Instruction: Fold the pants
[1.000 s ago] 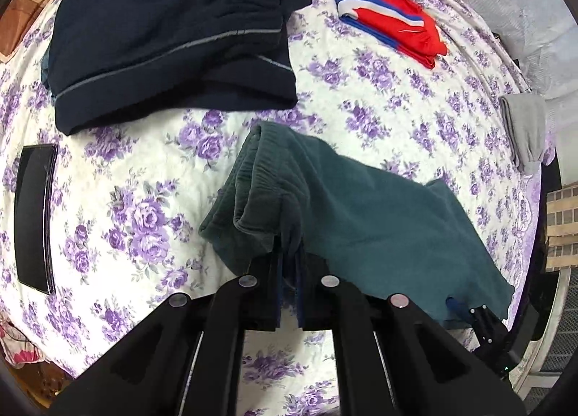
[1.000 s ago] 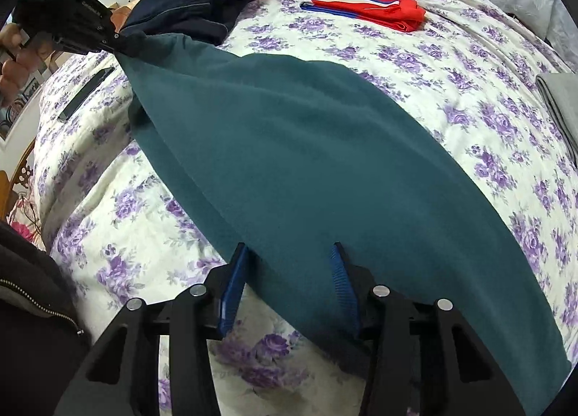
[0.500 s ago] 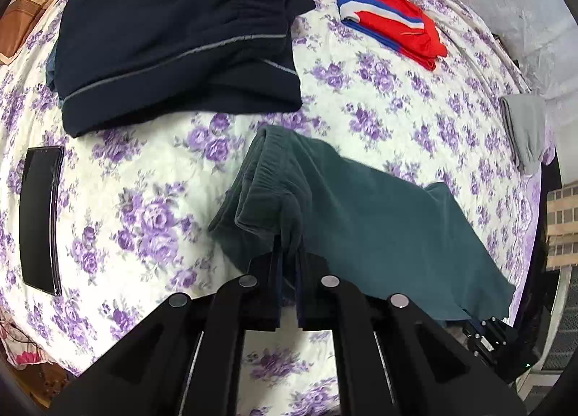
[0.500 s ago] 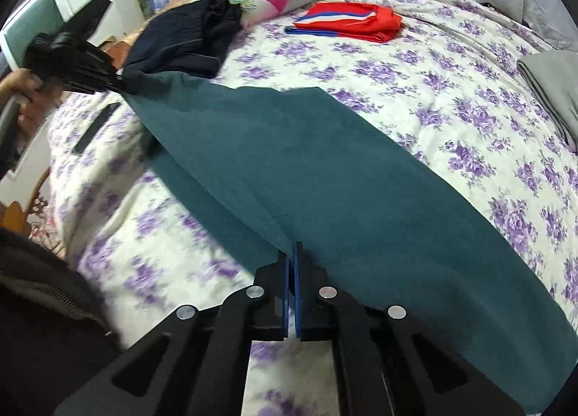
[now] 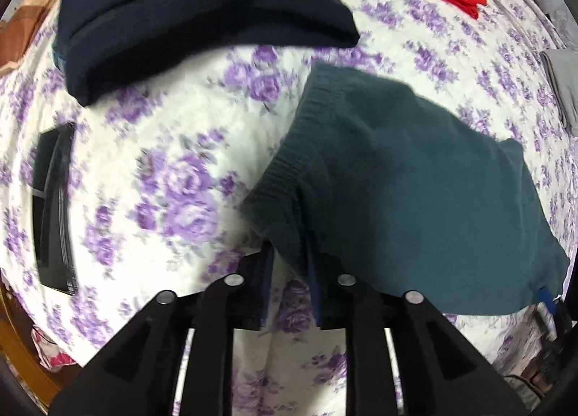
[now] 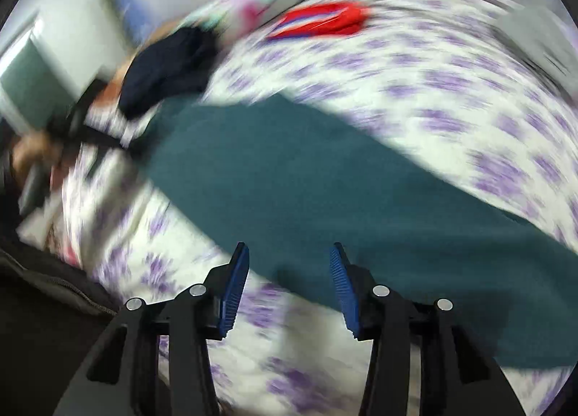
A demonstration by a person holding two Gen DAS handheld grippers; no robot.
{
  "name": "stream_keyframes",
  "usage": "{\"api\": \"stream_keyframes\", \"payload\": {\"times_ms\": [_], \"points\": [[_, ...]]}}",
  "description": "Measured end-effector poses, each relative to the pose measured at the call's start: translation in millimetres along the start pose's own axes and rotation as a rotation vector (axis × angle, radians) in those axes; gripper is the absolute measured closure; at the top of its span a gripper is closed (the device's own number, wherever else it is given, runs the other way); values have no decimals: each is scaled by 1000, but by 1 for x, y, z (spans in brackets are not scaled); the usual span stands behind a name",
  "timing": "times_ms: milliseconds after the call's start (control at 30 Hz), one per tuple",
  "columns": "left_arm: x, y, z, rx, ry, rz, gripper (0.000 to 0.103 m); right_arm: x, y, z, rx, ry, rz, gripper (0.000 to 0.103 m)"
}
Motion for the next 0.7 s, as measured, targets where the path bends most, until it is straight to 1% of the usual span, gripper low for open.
{"api": "stream_keyframes", "payload": {"times_ms": [33,67,100,133,167,200,233,300,367,467,533,600,667,700], "points": [[-3,2,-8,-23,-27,-6,65,0,-25,-14,47,-34,79,56],[-7,5,-15,-45,-60,-11,59,1,-50,-27,107,-63,152,56],[-12,6,-25,-66,-119,-18,53,5,-79,-42,183,-94,234,56],[-15,5,-32,-65,-159,-21,48,12,-111,-59,282,-123,329,56],[-19,2,-40,-45,-197,-24,46,20,-136,-74,361,-145,410,56],[-21,-1,-44,-27,-213,-23,45,34,-169,-96,446,-186,534,56],[-22,-5,-46,-8,-224,-19,45,45,-188,-111,483,-219,618,56],[-21,-20,-46,33,-232,13,44,68,-218,-139,517,-289,771,56],[-18,-36,-42,66,-228,50,44,84,-233,-157,540,-331,846,56],[-7,-62,-28,103,-188,102,44,96,-244,-164,531,-343,902,56],[1,-77,-17,103,-157,134,44,99,-247,-161,512,-346,915,56],[5,-83,-8,102,-128,137,44,99,-250,-156,513,-327,915,56],[9,-88,-2,111,-107,133,44,103,-254,-152,520,-302,946,56],[11,-88,-2,111,-102,135,44,106,-257,-152,515,-303,966,56]]}}
Point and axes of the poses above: each gripper's, at about its wrist camera, not at the fingertips, and z roughly the way its jaws point, y to its left, x to its underside, the point moved 3 cm from there along z, roughly the way its jaws point, and after that the axes turned 9 degrees about -y, right-handed, at the moved point
